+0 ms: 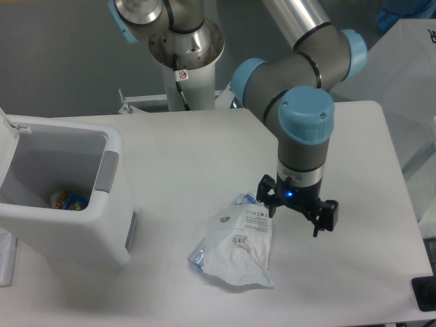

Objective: Open the trash can

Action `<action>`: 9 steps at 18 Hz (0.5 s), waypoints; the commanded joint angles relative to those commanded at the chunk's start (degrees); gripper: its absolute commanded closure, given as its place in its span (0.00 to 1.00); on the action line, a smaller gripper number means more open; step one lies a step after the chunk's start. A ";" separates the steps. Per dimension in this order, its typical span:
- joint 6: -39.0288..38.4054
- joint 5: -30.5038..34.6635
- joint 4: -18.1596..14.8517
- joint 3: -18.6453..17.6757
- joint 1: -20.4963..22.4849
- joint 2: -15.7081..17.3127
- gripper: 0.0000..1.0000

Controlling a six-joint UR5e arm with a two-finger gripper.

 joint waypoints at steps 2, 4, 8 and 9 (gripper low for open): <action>2.62 2.19 -0.09 -0.53 1.32 0.00 0.00; 4.04 2.99 -0.18 -0.62 1.50 0.09 0.00; 4.05 3.17 -0.09 -0.70 1.41 0.53 0.00; 4.05 3.17 -0.01 -0.62 1.32 0.61 0.00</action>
